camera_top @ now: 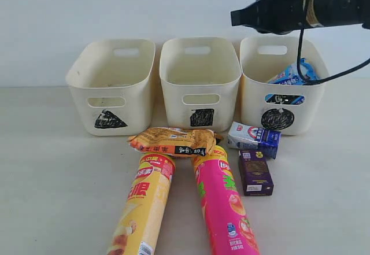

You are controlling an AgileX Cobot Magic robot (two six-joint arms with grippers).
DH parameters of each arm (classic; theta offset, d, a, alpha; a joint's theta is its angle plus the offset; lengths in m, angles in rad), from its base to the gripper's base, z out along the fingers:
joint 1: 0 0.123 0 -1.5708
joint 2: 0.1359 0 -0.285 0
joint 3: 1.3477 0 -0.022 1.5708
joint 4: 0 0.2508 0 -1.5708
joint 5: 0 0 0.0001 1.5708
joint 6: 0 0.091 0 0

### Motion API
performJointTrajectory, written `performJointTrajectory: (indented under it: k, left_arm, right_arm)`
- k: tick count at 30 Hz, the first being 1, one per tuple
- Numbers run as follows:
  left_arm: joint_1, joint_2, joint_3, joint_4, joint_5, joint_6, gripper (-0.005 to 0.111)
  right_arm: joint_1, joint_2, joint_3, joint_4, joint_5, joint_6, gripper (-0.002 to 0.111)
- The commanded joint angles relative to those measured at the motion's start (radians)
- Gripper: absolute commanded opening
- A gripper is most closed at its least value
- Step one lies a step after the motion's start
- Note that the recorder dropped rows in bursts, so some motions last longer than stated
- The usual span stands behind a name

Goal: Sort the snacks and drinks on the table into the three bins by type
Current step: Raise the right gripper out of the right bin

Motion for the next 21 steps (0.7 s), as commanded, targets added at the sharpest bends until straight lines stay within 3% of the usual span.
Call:
performJointTrajectory:
  k: [1, 6, 9, 21]
  left_arm:
    - [0.003, -0.003, 0.004, 0.0, -0.008, -0.006, 0.004]
    - [0.003, -0.003, 0.004, 0.0, -0.008, -0.006, 0.004]
    - [0.003, -0.003, 0.004, 0.0, -0.008, -0.006, 0.004]
    - [0.003, -0.003, 0.004, 0.0, -0.004, -0.006, 0.004]
  right_arm:
    - [-0.007, -0.012, -0.005, -0.01, -0.207, -0.006, 0.0]
    - [-0.003, -0.012, -0.005, -0.01, -0.447, -0.032, 0.0]
    - [0.004, -0.012, -0.005, -0.01, -0.479, -0.066, 0.0]
    - [0.004, -0.085, 0.025, -0.01, 0.048, -0.243, 0.0]
